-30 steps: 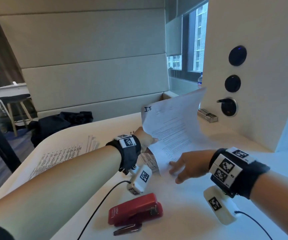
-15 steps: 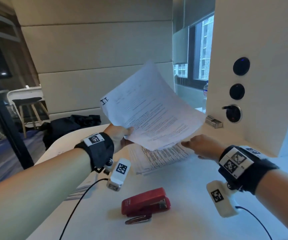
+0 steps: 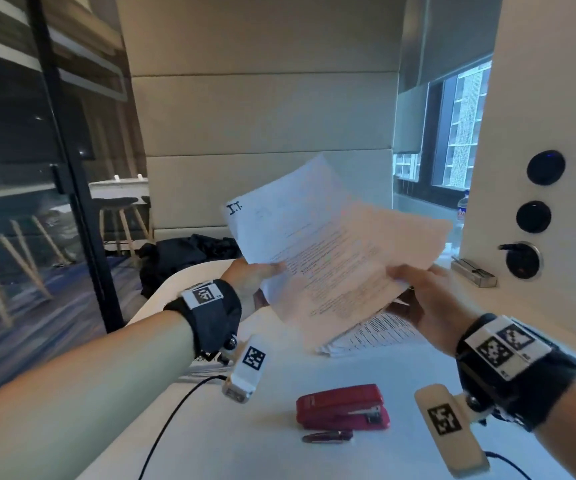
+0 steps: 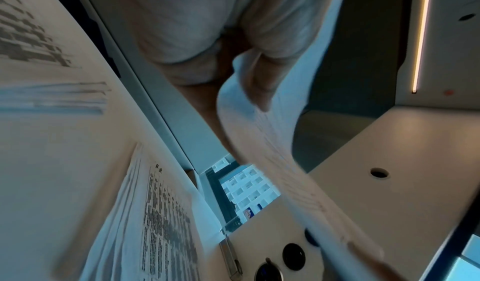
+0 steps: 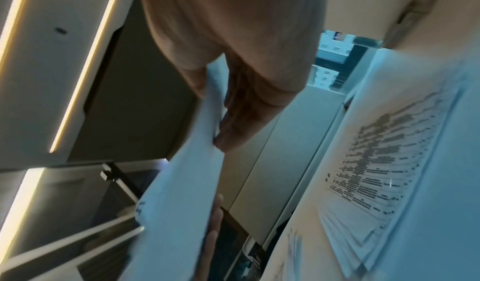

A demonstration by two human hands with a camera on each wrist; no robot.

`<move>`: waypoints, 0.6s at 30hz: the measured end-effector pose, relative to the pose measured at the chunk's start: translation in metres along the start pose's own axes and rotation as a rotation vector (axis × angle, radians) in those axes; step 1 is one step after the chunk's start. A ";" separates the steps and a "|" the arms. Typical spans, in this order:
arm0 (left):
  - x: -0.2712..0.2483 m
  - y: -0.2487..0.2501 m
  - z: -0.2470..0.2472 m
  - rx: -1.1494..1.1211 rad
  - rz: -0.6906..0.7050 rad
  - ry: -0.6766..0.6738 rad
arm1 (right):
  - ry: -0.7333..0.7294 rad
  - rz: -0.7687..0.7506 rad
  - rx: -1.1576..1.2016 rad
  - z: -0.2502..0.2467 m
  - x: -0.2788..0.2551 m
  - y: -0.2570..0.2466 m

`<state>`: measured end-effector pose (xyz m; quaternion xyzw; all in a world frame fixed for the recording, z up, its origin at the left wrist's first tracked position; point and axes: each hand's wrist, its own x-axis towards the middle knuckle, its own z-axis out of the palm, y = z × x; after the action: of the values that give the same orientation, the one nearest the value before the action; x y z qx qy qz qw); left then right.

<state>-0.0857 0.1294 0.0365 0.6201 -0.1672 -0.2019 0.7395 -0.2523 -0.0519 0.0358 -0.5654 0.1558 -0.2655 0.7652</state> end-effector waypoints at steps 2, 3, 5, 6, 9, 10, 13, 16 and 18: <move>0.000 0.008 -0.010 -0.030 0.026 0.104 | 0.039 -0.028 -0.142 0.002 -0.003 0.006; 0.001 0.014 -0.015 -0.016 0.066 0.166 | 0.008 -0.023 -0.197 0.003 -0.005 0.010; 0.001 0.027 -0.025 0.108 0.170 0.277 | -0.094 0.002 -0.348 0.003 -0.010 0.017; 0.000 0.036 -0.029 0.226 0.212 0.328 | -0.154 0.005 -0.485 0.003 -0.011 0.020; -0.005 0.070 -0.042 0.545 0.357 0.458 | -0.414 -0.014 -1.051 0.006 -0.014 0.027; -0.007 0.083 -0.044 0.610 0.404 0.476 | -0.520 -0.006 -1.234 0.007 -0.016 0.029; -0.012 0.117 -0.049 0.868 0.475 0.401 | -0.713 0.011 -1.623 0.014 -0.025 0.036; -0.024 0.135 -0.041 1.332 0.398 0.206 | -0.799 -0.001 -1.727 0.023 -0.031 0.045; -0.034 0.131 -0.031 1.529 0.309 0.062 | -0.851 -0.051 -1.787 0.027 -0.032 0.049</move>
<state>-0.0871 0.1925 0.1606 0.9325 -0.3237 0.0921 0.1310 -0.2526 -0.0007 -0.0043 -0.9864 -0.0013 0.1585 0.0436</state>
